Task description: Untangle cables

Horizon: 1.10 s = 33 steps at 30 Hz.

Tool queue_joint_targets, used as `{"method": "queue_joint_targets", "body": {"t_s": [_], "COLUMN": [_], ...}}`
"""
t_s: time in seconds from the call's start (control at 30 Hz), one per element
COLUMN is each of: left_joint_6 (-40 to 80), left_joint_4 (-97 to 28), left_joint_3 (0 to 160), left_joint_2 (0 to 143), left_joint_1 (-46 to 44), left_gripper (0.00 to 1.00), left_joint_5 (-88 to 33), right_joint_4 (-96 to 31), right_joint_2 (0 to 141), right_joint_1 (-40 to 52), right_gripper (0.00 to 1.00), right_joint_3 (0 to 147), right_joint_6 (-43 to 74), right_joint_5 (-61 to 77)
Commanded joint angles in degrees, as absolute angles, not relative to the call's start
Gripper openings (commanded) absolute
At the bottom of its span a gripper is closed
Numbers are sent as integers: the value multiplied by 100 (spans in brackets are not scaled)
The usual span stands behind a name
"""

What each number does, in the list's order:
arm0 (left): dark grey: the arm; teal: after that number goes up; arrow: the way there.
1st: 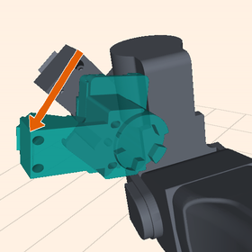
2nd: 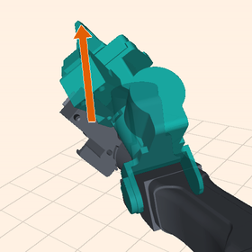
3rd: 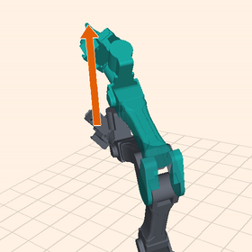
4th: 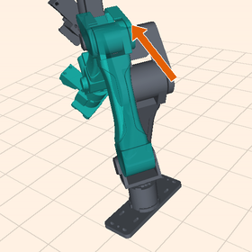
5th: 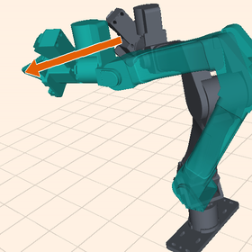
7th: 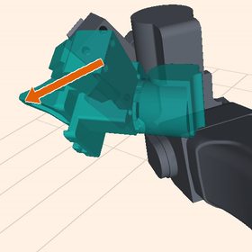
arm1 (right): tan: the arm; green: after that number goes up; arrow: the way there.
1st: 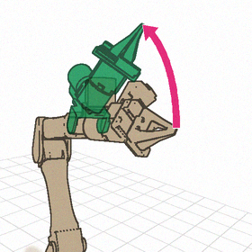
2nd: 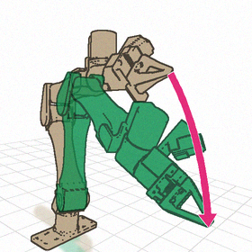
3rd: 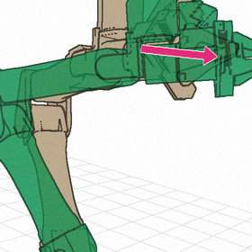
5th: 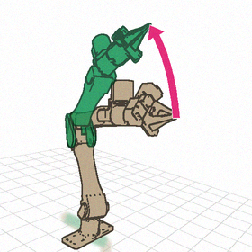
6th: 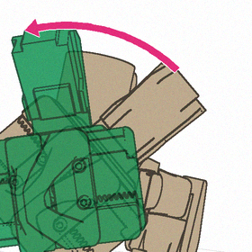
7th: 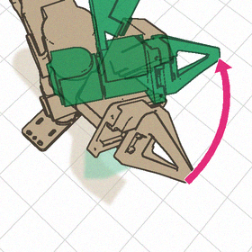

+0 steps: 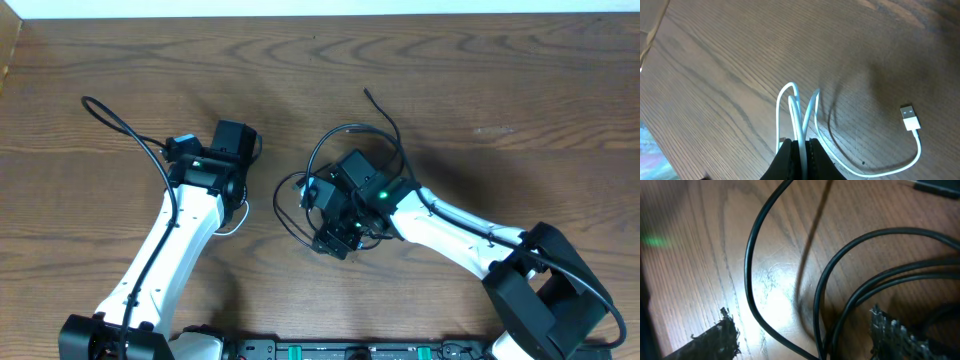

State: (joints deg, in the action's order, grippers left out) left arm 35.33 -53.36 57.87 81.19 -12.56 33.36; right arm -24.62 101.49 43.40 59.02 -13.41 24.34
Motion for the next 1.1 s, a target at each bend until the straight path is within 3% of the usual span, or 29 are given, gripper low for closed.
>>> {"method": "queue_joint_targets", "body": {"t_s": [0.0, 0.17, 0.37, 0.5, 0.67, 0.8, 0.93, 0.97, 1.07], "left_joint_6": [4032, 4233, 4230, 4230, 4228, 4230, 4230, 4230, 4230], "left_joint_4": [-5354, -5293, -5245, -5245, -5245, -5240, -5216, -5207, -5175], "left_joint_3": [5883, 5883, 5883, 5883, 5883, 5883, 5883, 5883, 5883], "left_joint_2": [8134, 8134, 8134, 8134, 8134, 8134, 8134, 8134, 8134], "left_joint_1": [-1205, -873, -484, -462, -462, -462, -462, -462, -462], "left_gripper": [7, 7, 7, 7, 8, 7, 7, 7, 7], "left_joint_5": [3494, 2952, 2383, 2279, 1973, 1828, 1619, 1599, 1505], "right_joint_4": [-2510, -2556, -2561, -2530, -2508, -2508, -2497, -2497, -2447], "right_joint_2": [10112, 10116, 10116, 10116, 10116, 10116, 10116, 10116, 10116], "right_joint_1": [4401, 4615, 5063, 5253, 5253, 5256, 5253, 5253, 5205], "right_gripper": [81, 72, 76, 60, 58, 37, 5, 1, 1], "right_joint_3": [5881, 5881, 5883, 5883, 5887, 5887, 5892, 5894, 5898], "right_joint_6": [-1885, -2217, -2410, -2408, -2405, -2401, -2381, -2381, -2182], "right_joint_5": [2268, 2279, 1811, 1500, 1441, 1402, 1402, 1404, 1356]}}
